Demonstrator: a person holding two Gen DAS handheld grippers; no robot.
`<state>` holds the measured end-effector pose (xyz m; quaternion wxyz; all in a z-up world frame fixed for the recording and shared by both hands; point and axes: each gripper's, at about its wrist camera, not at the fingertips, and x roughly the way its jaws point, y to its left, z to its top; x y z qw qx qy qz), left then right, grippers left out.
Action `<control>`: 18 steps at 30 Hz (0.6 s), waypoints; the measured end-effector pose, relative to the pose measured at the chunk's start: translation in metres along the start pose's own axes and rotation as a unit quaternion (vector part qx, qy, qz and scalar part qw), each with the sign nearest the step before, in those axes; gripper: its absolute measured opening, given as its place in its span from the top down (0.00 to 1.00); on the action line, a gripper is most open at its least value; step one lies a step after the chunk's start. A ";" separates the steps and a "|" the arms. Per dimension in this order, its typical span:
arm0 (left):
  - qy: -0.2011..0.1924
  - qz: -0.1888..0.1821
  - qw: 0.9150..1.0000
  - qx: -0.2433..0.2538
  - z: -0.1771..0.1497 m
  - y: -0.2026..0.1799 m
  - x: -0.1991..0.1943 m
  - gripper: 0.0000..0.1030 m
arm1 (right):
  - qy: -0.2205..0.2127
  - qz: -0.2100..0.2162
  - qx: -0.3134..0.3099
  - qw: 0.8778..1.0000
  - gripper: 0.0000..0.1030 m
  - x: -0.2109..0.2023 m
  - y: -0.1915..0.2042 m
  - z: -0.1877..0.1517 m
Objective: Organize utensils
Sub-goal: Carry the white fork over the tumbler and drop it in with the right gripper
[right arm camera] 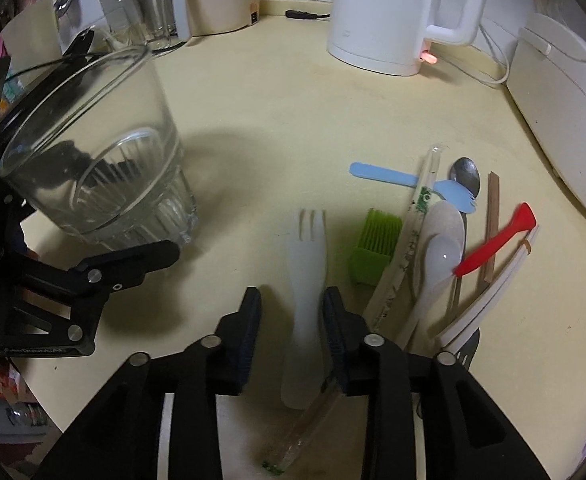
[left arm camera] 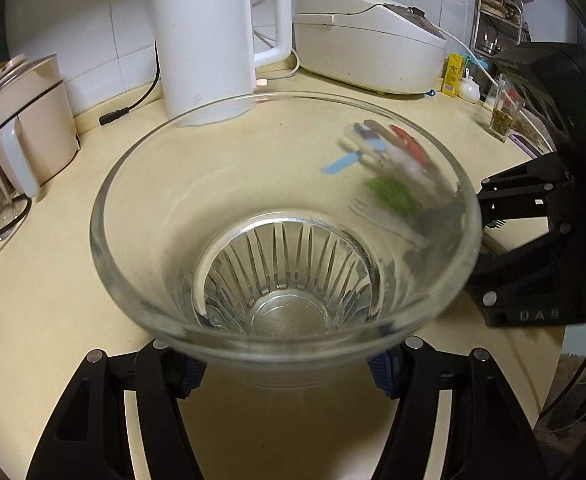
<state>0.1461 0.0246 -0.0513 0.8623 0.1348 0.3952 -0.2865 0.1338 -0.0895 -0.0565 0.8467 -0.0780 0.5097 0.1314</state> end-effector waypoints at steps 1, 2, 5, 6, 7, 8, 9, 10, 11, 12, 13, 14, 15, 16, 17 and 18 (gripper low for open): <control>0.001 0.000 1.000 -0.002 0.000 0.000 0.000 0.33 | 0.000 0.000 -0.001 1.000 0.67 0.000 0.002 0.000; 0.005 -0.001 1.000 -0.003 -0.001 0.001 0.001 0.33 | 0.001 0.002 -0.002 1.000 0.67 0.000 0.003 0.000; 0.023 -0.002 1.000 -0.013 -0.002 0.001 0.006 0.33 | 0.000 0.001 -0.004 1.000 0.66 0.001 0.004 0.001; 0.024 -0.001 1.000 -0.013 -0.002 0.001 0.006 0.33 | -0.001 0.002 -0.004 1.000 0.66 0.001 0.004 0.001; 0.022 0.002 1.000 -0.011 -0.002 0.000 0.006 0.33 | -0.003 0.004 -0.004 1.000 0.66 0.001 0.003 0.000; 0.021 0.003 1.000 -0.009 -0.002 -0.001 0.005 0.33 | -0.006 0.005 -0.003 1.000 0.66 0.001 0.003 -0.001; 0.019 0.005 1.000 -0.007 -0.002 -0.002 0.004 0.33 | -0.009 0.006 -0.003 1.000 0.66 0.000 0.003 -0.002; 0.019 0.008 1.000 -0.006 -0.003 -0.002 0.004 0.33 | -0.012 0.006 -0.004 1.000 0.67 0.000 0.004 -0.004; 0.018 0.008 1.000 -0.006 -0.003 -0.002 0.004 0.33 | -0.014 0.006 -0.003 1.000 0.68 0.000 0.004 -0.004; 0.018 0.008 1.000 -0.006 -0.003 -0.002 0.004 0.34 | -0.015 0.005 -0.002 1.000 0.74 -0.001 0.004 -0.005; 0.018 0.008 1.000 -0.006 -0.003 -0.002 0.004 0.34 | -0.017 0.006 0.001 1.000 0.84 -0.002 0.003 -0.005; 0.018 0.008 1.000 -0.006 -0.003 -0.002 0.004 0.34 | -0.017 0.012 0.006 1.000 0.86 -0.002 0.000 -0.005; 0.018 0.007 1.000 -0.006 -0.003 -0.002 0.004 0.34 | -0.016 0.023 0.015 0.999 0.86 -0.002 -0.003 -0.005; 0.018 0.006 1.000 -0.005 -0.003 -0.002 0.004 0.34 | -0.017 0.033 0.023 0.999 0.86 -0.003 -0.006 -0.005; 0.018 0.005 1.000 -0.004 -0.003 -0.002 0.004 0.34 | -0.017 0.041 0.029 0.999 0.86 -0.003 -0.009 -0.006; 0.018 0.004 1.000 0.000 -0.003 -0.002 0.004 0.34 | -0.018 0.050 0.037 0.998 0.86 -0.003 -0.012 -0.007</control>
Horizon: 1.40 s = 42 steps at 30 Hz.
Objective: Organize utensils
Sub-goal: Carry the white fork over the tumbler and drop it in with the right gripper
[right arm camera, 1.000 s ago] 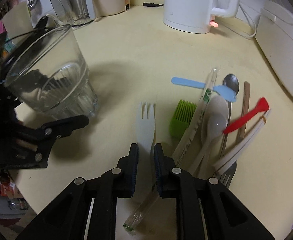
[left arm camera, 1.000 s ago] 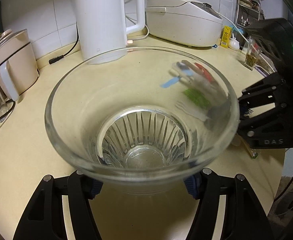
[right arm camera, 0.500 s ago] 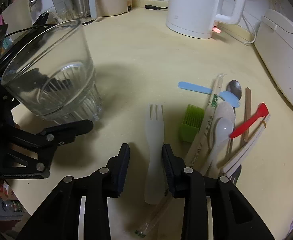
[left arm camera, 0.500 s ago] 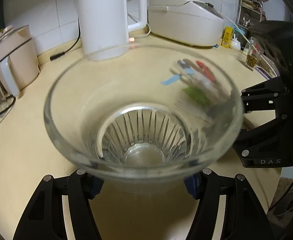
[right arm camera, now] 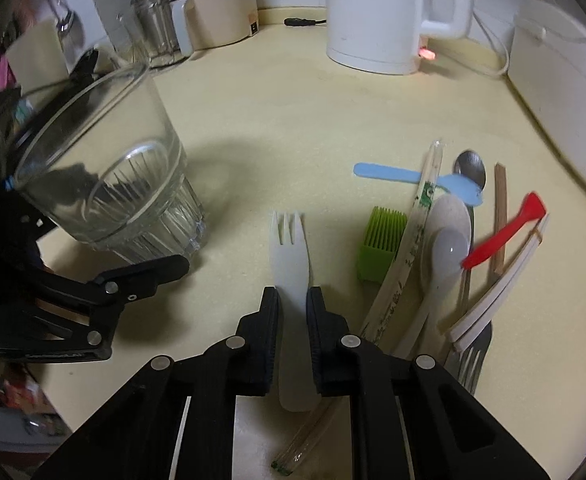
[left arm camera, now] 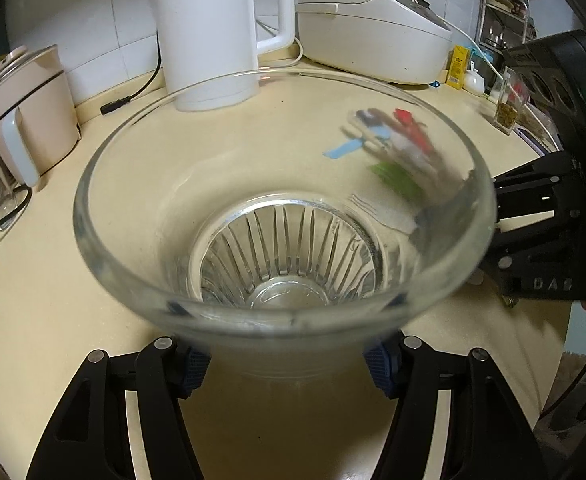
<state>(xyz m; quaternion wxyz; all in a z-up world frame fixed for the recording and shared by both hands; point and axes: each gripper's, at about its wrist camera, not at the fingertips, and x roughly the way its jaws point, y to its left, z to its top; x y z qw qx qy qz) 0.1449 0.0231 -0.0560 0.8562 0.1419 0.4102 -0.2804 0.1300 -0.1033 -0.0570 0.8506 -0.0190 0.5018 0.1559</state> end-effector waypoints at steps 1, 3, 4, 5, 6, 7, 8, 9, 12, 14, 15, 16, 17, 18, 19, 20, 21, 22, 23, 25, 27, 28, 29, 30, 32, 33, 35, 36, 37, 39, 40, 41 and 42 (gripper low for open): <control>0.000 -0.001 1.000 0.004 0.000 0.000 0.000 0.34 | -0.001 0.007 0.007 1.000 0.86 -0.001 -0.002 -0.001; 0.000 -0.004 1.000 0.007 -0.001 0.000 -0.001 0.34 | -0.004 0.024 0.020 1.000 0.86 -0.003 -0.007 -0.004; 0.000 -0.005 1.000 0.008 -0.001 0.000 -0.001 0.34 | -0.007 0.029 0.024 0.999 0.86 -0.004 -0.008 -0.006; 0.000 -0.005 1.000 0.008 -0.002 0.000 -0.001 0.34 | -0.012 0.035 0.028 0.999 0.86 -0.006 -0.010 -0.007; 0.000 -0.005 1.000 0.009 -0.002 0.000 -0.001 0.34 | -0.017 0.039 0.031 0.999 0.86 -0.009 -0.011 -0.008; 0.000 -0.005 1.000 0.009 -0.002 0.000 -0.001 0.34 | -0.024 0.043 0.033 0.998 0.86 -0.012 -0.012 -0.010; 0.000 -0.005 1.000 0.009 -0.002 0.000 -0.001 0.34 | -0.031 0.046 0.036 0.998 0.86 -0.015 -0.012 -0.011; 0.000 -0.006 1.000 0.008 -0.002 0.000 -0.001 0.34 | -0.039 0.051 0.040 0.997 0.86 -0.019 -0.014 -0.012; 0.000 -0.006 1.000 0.008 -0.002 0.000 -0.001 0.34 | -0.054 0.060 0.050 0.995 0.86 -0.026 -0.017 -0.012; -0.001 -0.007 1.000 0.009 -0.002 0.000 -0.001 0.34 | -0.061 0.064 0.057 0.994 0.86 -0.031 -0.018 -0.010; -0.001 -0.007 1.000 0.010 -0.003 -0.001 -0.001 0.34 | -0.064 0.064 0.060 0.994 0.86 -0.034 -0.019 -0.009; -0.001 -0.006 1.000 0.010 -0.003 -0.001 -0.002 0.34 | -0.068 0.063 0.061 0.994 0.86 -0.037 -0.020 -0.007; -0.001 -0.006 1.000 0.011 -0.003 0.000 -0.002 0.34 | -0.077 0.060 0.062 0.993 0.86 -0.043 -0.021 -0.004; -0.001 -0.007 1.000 0.011 -0.003 0.000 -0.002 0.34 | -0.088 0.059 0.063 0.992 0.86 -0.052 -0.021 0.001; -0.001 -0.007 1.000 0.011 -0.003 0.000 -0.002 0.34 | -0.097 0.058 0.062 0.992 0.86 -0.059 -0.022 0.004; -0.001 -0.007 1.000 0.011 -0.003 0.000 -0.002 0.34 | -0.109 0.059 0.061 0.990 0.86 -0.068 -0.022 0.009; -0.001 -0.006 1.000 0.011 -0.003 0.000 -0.002 0.34 | -0.123 0.061 0.060 0.989 0.86 -0.078 -0.021 0.014; -0.001 -0.006 1.000 0.011 -0.003 0.000 -0.002 0.34 | -0.137 0.068 0.059 0.986 0.86 -0.088 -0.020 0.020; -0.001 -0.007 1.000 0.011 -0.003 0.000 -0.002 0.34 | -0.152 0.077 0.055 0.984 0.86 -0.099 -0.017 0.027; -0.001 -0.007 1.000 0.011 -0.003 0.000 -0.002 0.34 | -0.174 0.099 0.047 0.979 0.86 -0.114 -0.011 0.040; -0.001 -0.006 1.000 0.011 -0.003 0.000 -0.002 0.34 | -0.192 0.131 0.034 0.972 0.86 -0.123 0.002 0.056; -0.001 -0.006 1.000 0.011 -0.003 0.000 -0.002 0.34 | -0.195 0.145 0.029 0.970 0.86 -0.122 0.008 0.062; -0.001 -0.006 1.000 0.012 -0.003 0.000 -0.002 0.34 | -0.195 0.157 0.025 0.968 0.86 -0.120 0.013 0.067; -0.001 -0.005 1.000 0.012 -0.003 -0.001 -0.002 0.34 | -0.195 0.165 0.020 0.967 0.86 -0.116 0.020 0.073; -0.001 -0.003 1.000 0.013 -0.003 -0.001 -0.002 0.34 | -0.192 0.175 0.008 0.966 0.86 -0.107 0.032 0.079; -0.001 -0.003 1.000 0.013 -0.003 -0.002 -0.002 0.34 | -0.190 0.184 0.007 0.964 0.86 -0.102 0.036 0.082; -0.001 -0.004 1.000 0.013 -0.003 -0.002 -0.002 0.34 | -0.182 0.199 0.008 0.963 0.86 -0.090 0.041 0.087; -0.001 -0.003 1.000 0.013 -0.003 -0.002 -0.002 0.34 | -0.180 0.199 0.008 0.963 0.86 -0.085 0.043 0.088; -0.001 -0.003 1.000 0.014 -0.003 -0.001 -0.002 0.34 | -0.178 0.194 0.006 0.965 0.86 -0.079 0.045 0.088; -0.001 -0.003 1.000 0.014 -0.003 -0.001 -0.002 0.34 | -0.175 0.182 0.003 0.968 0.86 -0.070 0.046 0.087; -0.001 -0.003 1.000 0.014 -0.003 -0.002 -0.002 0.34 | -0.172 0.174 0.000 0.970 0.86 -0.067 0.047 0.085; -0.001 -0.003 1.000 0.014 -0.003 -0.001 -0.002 0.34 | -0.172 0.167 -0.003 0.971 0.86 -0.065 0.047 0.083; -0.001 -0.004 1.000 0.014 -0.003 -0.001 -0.002 0.34 | -0.172 0.161 -0.007 0.972 0.86 -0.064 0.048 0.081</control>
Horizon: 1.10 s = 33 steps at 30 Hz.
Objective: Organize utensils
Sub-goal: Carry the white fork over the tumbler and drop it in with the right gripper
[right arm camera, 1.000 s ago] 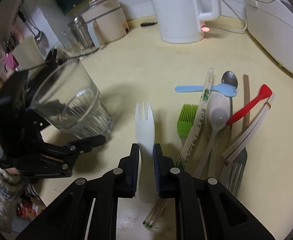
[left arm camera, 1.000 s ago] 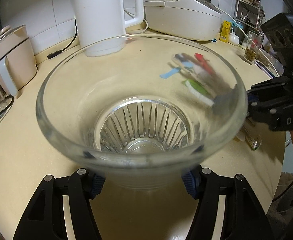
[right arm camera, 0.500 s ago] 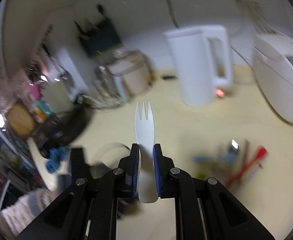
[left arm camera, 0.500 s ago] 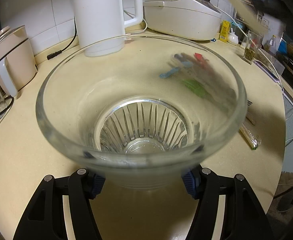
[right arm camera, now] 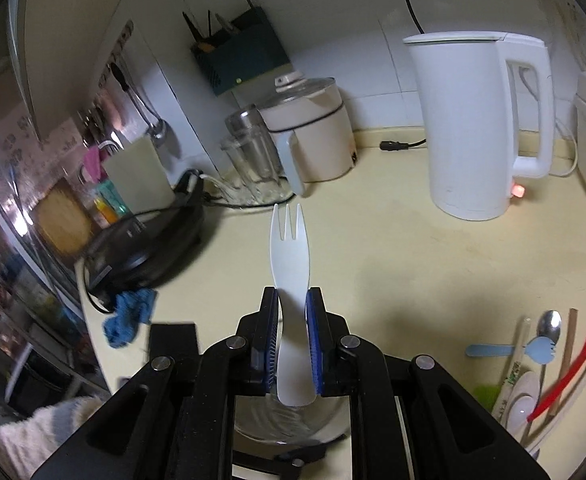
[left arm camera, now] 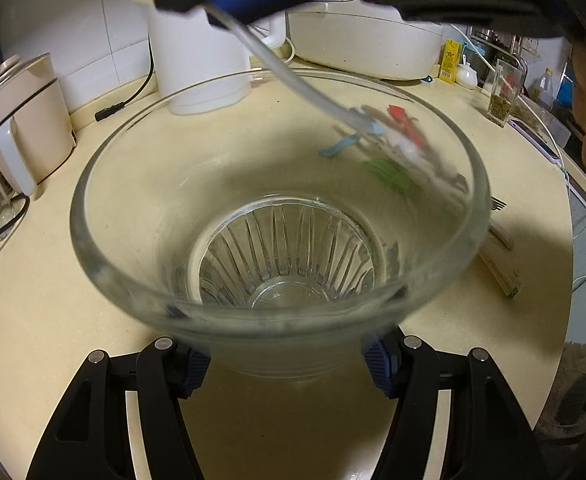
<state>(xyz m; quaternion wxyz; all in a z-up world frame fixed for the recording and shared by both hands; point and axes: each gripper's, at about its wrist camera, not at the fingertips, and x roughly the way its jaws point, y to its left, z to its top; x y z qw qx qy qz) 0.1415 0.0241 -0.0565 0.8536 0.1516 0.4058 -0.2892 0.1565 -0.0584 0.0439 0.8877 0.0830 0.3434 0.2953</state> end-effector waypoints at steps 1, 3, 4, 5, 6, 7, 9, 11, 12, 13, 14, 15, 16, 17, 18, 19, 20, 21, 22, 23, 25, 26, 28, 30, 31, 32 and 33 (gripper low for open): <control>0.000 0.000 1.000 0.000 0.000 0.000 0.000 0.34 | 0.001 -0.004 -0.004 1.000 0.86 0.000 0.000 -0.003; 0.000 0.000 1.000 0.000 0.000 0.000 0.000 0.34 | 0.003 -0.012 -0.009 1.000 0.86 0.000 -0.001 -0.007; 0.000 0.000 1.000 0.000 0.000 0.000 0.000 0.34 | 0.005 -0.014 -0.008 1.000 0.86 0.001 -0.003 -0.008; 0.000 0.000 1.000 0.000 0.000 0.000 0.000 0.34 | 0.005 -0.015 -0.007 1.000 0.86 0.002 -0.003 -0.008; 0.000 0.000 1.000 0.000 0.000 0.000 0.000 0.34 | 0.006 -0.018 -0.007 1.000 0.86 0.002 -0.004 -0.009; 0.000 0.000 1.000 0.000 0.000 0.000 0.000 0.34 | 0.007 -0.019 -0.007 1.000 0.86 0.003 -0.005 -0.010; 0.000 0.000 1.000 0.000 0.000 0.000 0.000 0.34 | 0.007 -0.022 -0.009 1.000 0.86 0.002 -0.005 -0.011; 0.000 0.000 1.000 0.000 0.000 0.000 0.000 0.34 | 0.007 -0.024 -0.010 1.000 0.86 0.000 -0.005 -0.010; 0.000 0.000 1.000 0.000 0.000 0.000 0.000 0.34 | 0.008 -0.025 -0.010 1.000 0.86 0.000 -0.006 -0.011; 0.000 0.000 1.000 0.000 0.000 0.000 0.000 0.34 | 0.009 -0.025 -0.008 1.000 0.86 -0.001 -0.006 -0.010; 0.000 0.000 1.000 0.000 0.000 0.000 0.000 0.34 | 0.009 -0.025 -0.006 1.000 0.86 -0.001 -0.006 -0.010; 0.000 0.000 1.000 0.000 0.000 0.000 0.000 0.34 | 0.011 -0.025 -0.004 1.000 0.86 -0.001 -0.006 -0.010; 0.000 0.000 1.000 0.000 0.000 0.000 0.000 0.34 | 0.011 -0.027 -0.004 1.000 0.86 -0.002 -0.006 -0.010; 0.000 0.000 1.000 0.000 0.000 0.000 0.000 0.34 | 0.012 -0.030 -0.005 0.999 0.86 -0.001 -0.006 -0.010; 0.000 0.000 1.000 0.000 0.000 0.000 0.000 0.34 | 0.013 -0.036 -0.006 0.999 0.85 -0.001 -0.005 -0.010; 0.000 0.000 1.000 0.000 0.000 0.000 0.000 0.34 | 0.014 -0.040 -0.007 0.999 0.84 -0.001 -0.005 -0.010; 0.000 0.000 1.000 0.000 0.000 0.000 0.000 0.34 | 0.015 -0.041 -0.007 0.999 0.83 -0.001 -0.005 -0.010; 0.000 0.000 1.000 0.000 0.000 0.001 0.000 0.34 | 0.015 -0.042 -0.007 0.999 0.82 -0.001 -0.005 -0.010; 0.000 0.000 1.000 0.001 0.000 0.000 0.000 0.34 | 0.016 -0.043 -0.006 0.999 0.82 -0.001 -0.004 -0.010; 0.000 0.000 1.000 0.001 0.000 0.000 0.000 0.34 | 0.018 -0.043 -0.005 0.999 0.82 -0.002 -0.004 -0.010; 0.000 0.001 1.000 0.001 0.000 0.001 0.001 0.34 | 0.016 -0.043 0.000 0.999 0.82 -0.008 -0.005 -0.008; 0.001 0.001 1.000 0.001 0.001 0.001 0.001 0.34 | 0.012 -0.042 0.001 0.999 0.82 -0.012 -0.005 -0.008; 0.001 0.001 1.000 0.002 0.001 0.002 0.002 0.34 | -0.009 -0.039 0.010 0.999 0.81 -0.031 -0.009 -0.006; 0.001 0.002 1.000 0.002 0.000 0.003 0.002 0.34 | -0.025 -0.046 0.024 0.998 0.80 -0.049 -0.018 -0.009; 0.001 0.002 1.000 0.002 0.000 0.004 0.002 0.34 | -0.031 -0.055 0.032 0.997 0.79 -0.058 -0.024 -0.011; 0.001 0.002 1.000 0.002 0.000 0.004 0.002 0.34 | -0.035 -0.070 0.042 0.996 0.79 -0.068 -0.033 -0.015; 0.001 0.001 1.000 0.002 0.000 0.005 0.002 0.34 | -0.037 -0.087 0.053 0.994 0.79 -0.077 -0.043 -0.020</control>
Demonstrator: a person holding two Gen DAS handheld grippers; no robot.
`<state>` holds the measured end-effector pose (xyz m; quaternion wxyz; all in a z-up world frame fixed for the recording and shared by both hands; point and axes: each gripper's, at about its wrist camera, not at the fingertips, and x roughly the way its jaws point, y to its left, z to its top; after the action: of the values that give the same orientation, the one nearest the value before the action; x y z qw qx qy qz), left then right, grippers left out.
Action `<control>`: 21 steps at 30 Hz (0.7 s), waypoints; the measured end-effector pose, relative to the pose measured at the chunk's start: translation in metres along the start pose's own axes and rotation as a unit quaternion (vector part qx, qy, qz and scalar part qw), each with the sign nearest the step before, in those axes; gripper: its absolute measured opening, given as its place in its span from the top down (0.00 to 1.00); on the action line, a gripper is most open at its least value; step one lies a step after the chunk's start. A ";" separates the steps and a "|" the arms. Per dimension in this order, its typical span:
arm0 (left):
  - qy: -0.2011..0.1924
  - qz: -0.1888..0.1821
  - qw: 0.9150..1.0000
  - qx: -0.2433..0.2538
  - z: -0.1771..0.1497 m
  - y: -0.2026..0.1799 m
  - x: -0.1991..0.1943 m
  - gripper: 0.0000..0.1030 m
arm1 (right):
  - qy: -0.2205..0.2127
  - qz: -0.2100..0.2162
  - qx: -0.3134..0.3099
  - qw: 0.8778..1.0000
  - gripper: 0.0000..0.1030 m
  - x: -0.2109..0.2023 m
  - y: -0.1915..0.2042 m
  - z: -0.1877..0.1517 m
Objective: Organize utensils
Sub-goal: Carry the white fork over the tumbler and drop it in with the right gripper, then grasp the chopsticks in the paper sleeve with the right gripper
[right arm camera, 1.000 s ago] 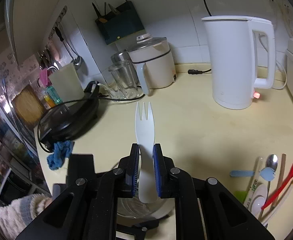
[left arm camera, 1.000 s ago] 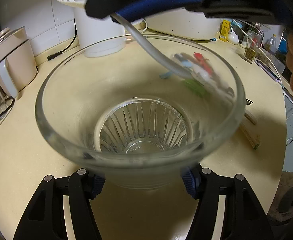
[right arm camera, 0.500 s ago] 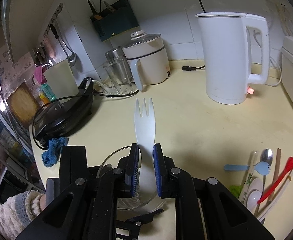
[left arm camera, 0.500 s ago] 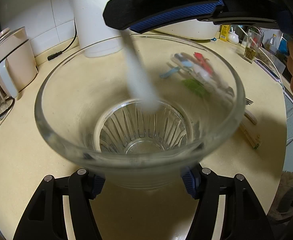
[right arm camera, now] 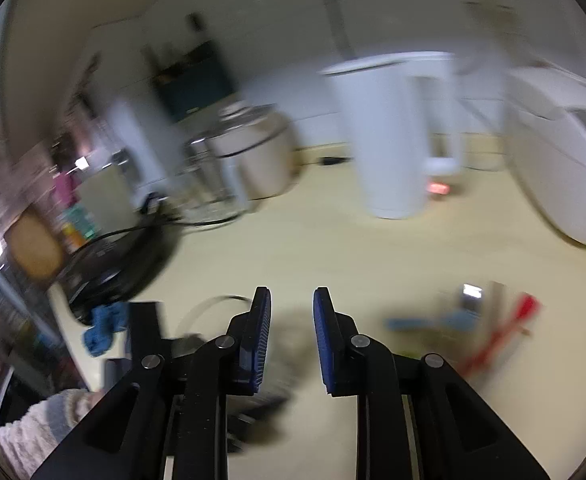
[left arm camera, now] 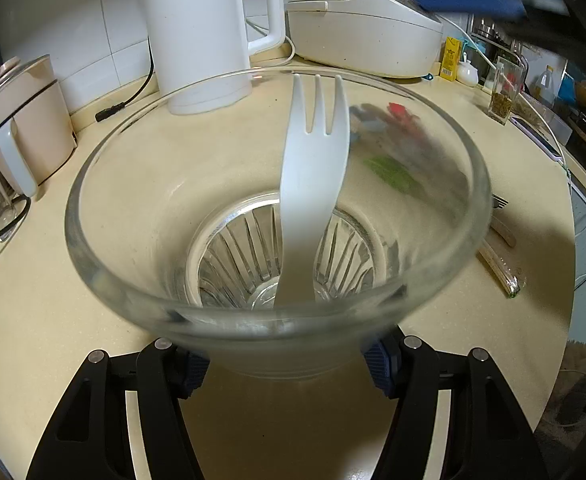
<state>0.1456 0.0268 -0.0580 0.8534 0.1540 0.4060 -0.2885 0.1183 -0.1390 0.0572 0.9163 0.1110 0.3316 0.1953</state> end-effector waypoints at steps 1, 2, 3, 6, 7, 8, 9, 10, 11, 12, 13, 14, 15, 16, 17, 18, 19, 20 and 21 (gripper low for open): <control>0.000 0.000 1.000 0.000 0.000 0.000 0.000 0.34 | 0.000 -0.018 0.012 1.000 0.79 -0.007 -0.014 -0.004; 0.000 0.000 1.000 0.000 0.000 0.000 0.000 0.34 | 0.002 -0.032 0.022 0.999 0.79 -0.013 -0.024 -0.007; 0.000 0.000 1.000 0.000 0.000 -0.001 0.000 0.34 | 0.005 -0.050 0.036 0.998 0.79 -0.020 -0.039 -0.014; 0.000 0.000 1.000 0.000 0.000 -0.001 0.000 0.34 | 0.019 -0.091 0.076 0.993 0.79 -0.035 -0.075 -0.031; 0.000 0.000 1.000 0.000 0.000 -0.001 0.000 0.34 | 0.026 -0.099 0.089 0.991 0.79 -0.038 -0.084 -0.037; 0.000 0.000 1.000 0.000 0.000 0.000 0.000 0.34 | 0.032 -0.106 0.099 0.989 0.79 -0.042 -0.093 -0.043; 0.000 0.000 1.000 0.000 -0.001 -0.002 0.000 0.34 | 0.038 -0.111 0.105 0.988 0.79 -0.044 -0.099 -0.048; 0.000 0.000 1.000 0.000 -0.001 -0.001 0.000 0.34 | 0.046 -0.116 0.111 0.986 0.79 -0.045 -0.105 -0.053; 0.000 0.000 1.000 0.001 -0.001 -0.002 0.000 0.34 | 0.052 -0.118 0.115 0.985 0.79 -0.045 -0.108 -0.057; 0.000 0.001 1.000 0.001 -0.001 -0.001 0.000 0.34 | 0.058 -0.120 0.117 0.984 0.79 -0.045 -0.111 -0.060; 0.000 0.001 1.000 0.001 -0.001 -0.001 0.000 0.34 | 0.066 -0.123 0.117 0.983 0.79 -0.042 -0.113 -0.062; 0.000 0.002 1.000 0.001 -0.001 -0.001 0.000 0.34 | 0.072 -0.126 0.115 0.983 0.79 -0.040 -0.114 -0.063; 0.000 0.003 1.000 0.002 -0.001 -0.001 0.000 0.34 | 0.076 -0.129 0.110 0.983 0.79 -0.038 -0.112 -0.064; 0.001 0.004 1.000 0.003 -0.001 -0.001 0.000 0.34 | 0.083 -0.127 0.103 0.983 0.79 -0.034 -0.109 -0.064; 0.001 0.004 1.000 0.003 -0.001 -0.003 0.000 0.34 | 0.088 -0.119 0.100 0.984 0.79 -0.030 -0.107 -0.064; 0.001 0.004 1.000 0.003 -0.001 -0.003 -0.001 0.34 | 0.092 -0.111 0.096 0.985 0.79 -0.025 -0.103 -0.064; 0.001 0.004 1.000 0.003 -0.001 -0.003 -0.001 0.34 | 0.098 -0.103 0.090 0.986 0.79 -0.019 -0.097 -0.064; 0.001 0.005 1.000 0.003 -0.001 -0.004 -0.001 0.34 | 0.106 -0.093 0.082 0.987 0.79 -0.011 -0.090 -0.064; 0.001 0.004 1.000 0.003 -0.001 -0.003 0.000 0.34 | 0.110 -0.088 0.079 0.987 0.79 -0.006 -0.086 -0.064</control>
<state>0.1426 0.0249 -0.0584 0.8538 0.1585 0.4052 -0.2859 0.0972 -0.2139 -0.0163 0.8762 0.1314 0.4531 0.0979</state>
